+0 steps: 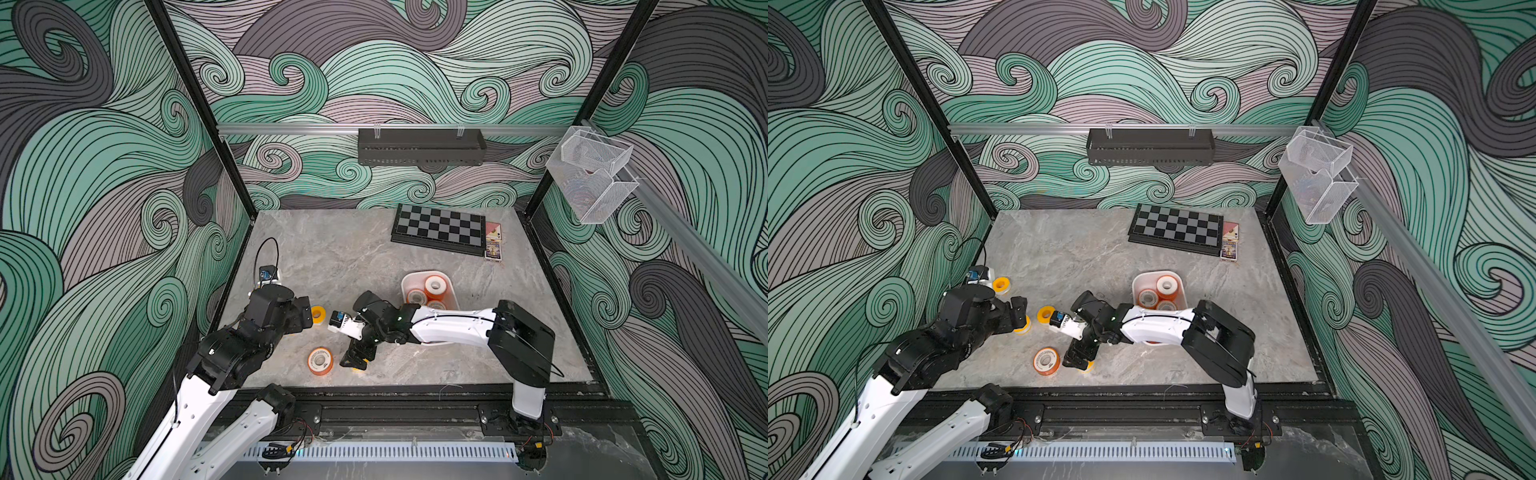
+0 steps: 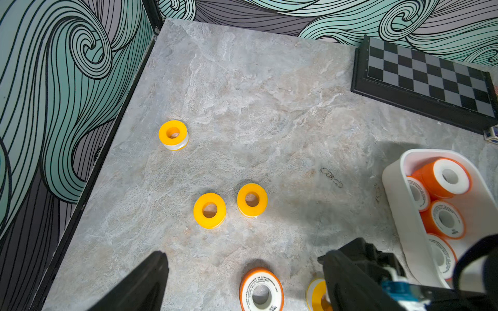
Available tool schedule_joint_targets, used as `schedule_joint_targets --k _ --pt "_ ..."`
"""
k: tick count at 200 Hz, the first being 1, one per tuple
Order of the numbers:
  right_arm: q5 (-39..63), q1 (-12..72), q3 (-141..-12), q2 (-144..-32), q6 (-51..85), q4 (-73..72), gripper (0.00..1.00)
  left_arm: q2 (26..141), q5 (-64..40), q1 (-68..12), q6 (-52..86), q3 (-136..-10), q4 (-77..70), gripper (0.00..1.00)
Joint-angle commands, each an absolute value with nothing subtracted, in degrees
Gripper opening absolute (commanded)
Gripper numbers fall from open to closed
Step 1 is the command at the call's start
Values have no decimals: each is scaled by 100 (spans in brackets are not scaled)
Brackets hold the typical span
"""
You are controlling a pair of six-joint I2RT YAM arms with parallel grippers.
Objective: Put the sealing tape into the storage box
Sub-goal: Pick up the sealing tape at the center of the board.
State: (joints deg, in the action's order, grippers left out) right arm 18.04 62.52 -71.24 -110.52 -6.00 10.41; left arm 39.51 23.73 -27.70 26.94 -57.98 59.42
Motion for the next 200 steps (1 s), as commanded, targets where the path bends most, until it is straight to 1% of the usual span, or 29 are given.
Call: schedule_joint_targets --k 1,25,57,73,125,175,200 --pt "2146 6350 -7379 -11343 -1137 898 95 3920 2257 -2708 2575 -5740 5852 94" --pt "2256 6411 -7384 -11537 -1404 640 97 3907 2175 -2690 2531 -5731 5807 94" --pt "2101 6553 -7564 -11841 -1694 588 99 3918 2086 -2636 2506 -5724 5771 94" --pt "2004 6619 -7824 -12057 -1800 787 98 3934 2027 -2609 2474 -5709 5761 94" --pt "1712 6757 -8216 -12468 -1919 639 98 3919 1959 -2571 2455 -5696 5741 94" --pt "1591 6855 -8547 -12752 -1867 539 94 3902 1881 -2556 2451 -5675 5730 94" --pt "1490 6873 -8670 -12832 -1821 537 87 3900 1879 -2552 2459 -5670 5737 94"
